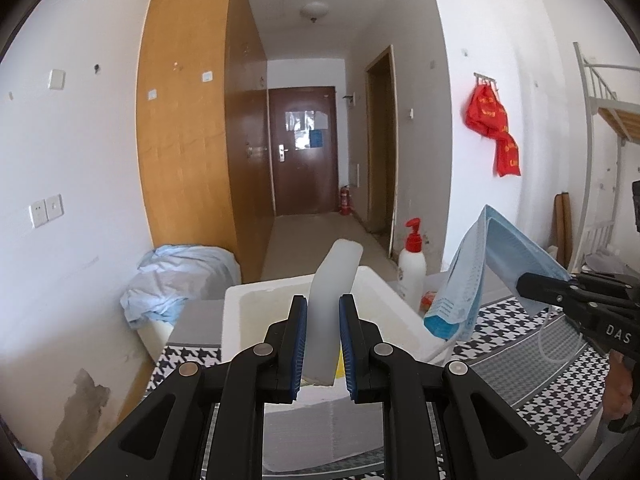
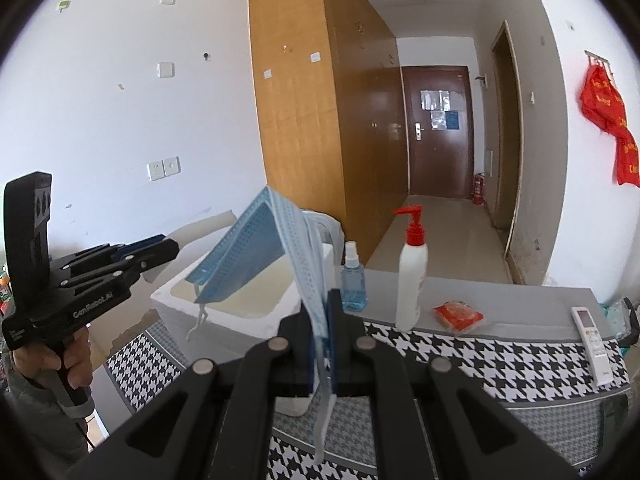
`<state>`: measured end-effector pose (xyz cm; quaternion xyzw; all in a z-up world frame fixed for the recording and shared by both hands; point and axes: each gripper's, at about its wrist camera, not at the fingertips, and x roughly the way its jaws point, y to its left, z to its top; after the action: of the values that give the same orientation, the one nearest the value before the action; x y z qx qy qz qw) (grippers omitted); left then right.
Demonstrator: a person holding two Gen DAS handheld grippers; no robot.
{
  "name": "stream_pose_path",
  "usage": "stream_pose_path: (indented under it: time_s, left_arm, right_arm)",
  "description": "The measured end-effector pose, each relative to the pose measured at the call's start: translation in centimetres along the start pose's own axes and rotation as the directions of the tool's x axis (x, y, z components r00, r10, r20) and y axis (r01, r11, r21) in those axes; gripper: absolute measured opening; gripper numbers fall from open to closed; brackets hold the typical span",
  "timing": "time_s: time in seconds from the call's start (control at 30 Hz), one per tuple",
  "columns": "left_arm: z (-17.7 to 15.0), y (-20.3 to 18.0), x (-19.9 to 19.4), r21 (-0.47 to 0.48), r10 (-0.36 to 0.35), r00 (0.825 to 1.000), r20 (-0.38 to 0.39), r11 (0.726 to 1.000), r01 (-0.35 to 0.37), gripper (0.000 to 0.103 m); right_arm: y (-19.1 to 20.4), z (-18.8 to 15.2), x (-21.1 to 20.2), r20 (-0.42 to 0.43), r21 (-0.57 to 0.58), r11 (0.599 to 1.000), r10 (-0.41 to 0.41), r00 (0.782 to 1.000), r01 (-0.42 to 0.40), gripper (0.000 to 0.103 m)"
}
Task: Organize soft objects
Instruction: 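Carry both held items over the white foam box, then open the left tool to drop the white strip into the foam box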
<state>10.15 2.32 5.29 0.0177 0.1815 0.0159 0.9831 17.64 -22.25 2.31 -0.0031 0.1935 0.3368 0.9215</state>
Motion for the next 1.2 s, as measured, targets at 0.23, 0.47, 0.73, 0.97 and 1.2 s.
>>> stream_pose_path:
  time_s: [0.23,0.47,0.73,0.97,1.2]
  left_arm:
    - [0.0,0.6,1.4,-0.008,0.006,1.000,-0.030,1.000,-0.007,0.017]
    - [0.1,1.0,3.0,-0.012,0.001,0.998,-0.061,1.000,-0.002,0.017]
    - [0.0,1.4,4.8,-0.018,-0.024,0.995,-0.095,1.000,0.022,0.018]
    - [-0.3,1.3,5.8,-0.021,-0.047,0.992,-0.118,0.999,0.045,0.022]
    - [-0.5,2.1,5.2,-0.045,-0.022,0.995,-0.102,0.999,0.018,0.074]
  right_arm:
    - [0.9,0.1,0.9,-0.016,-0.015,1.000,0.005,1.000,-0.005,0.008]
    - [0.7,0.3,1.4,-0.019,-0.013,1.000,-0.004,1.000,0.004,0.008]
    - [0.4,0.4,2.1,-0.031,-0.004,0.999,-0.032,0.999,0.032,0.008]
    - [-0.1,0.5,2.4,-0.039,0.010,0.997,-0.070,0.997,0.070,0.008]
    - [-0.1,0.7,2.6,-0.043,0.011,0.996,-0.092,0.995,0.093,0.008]
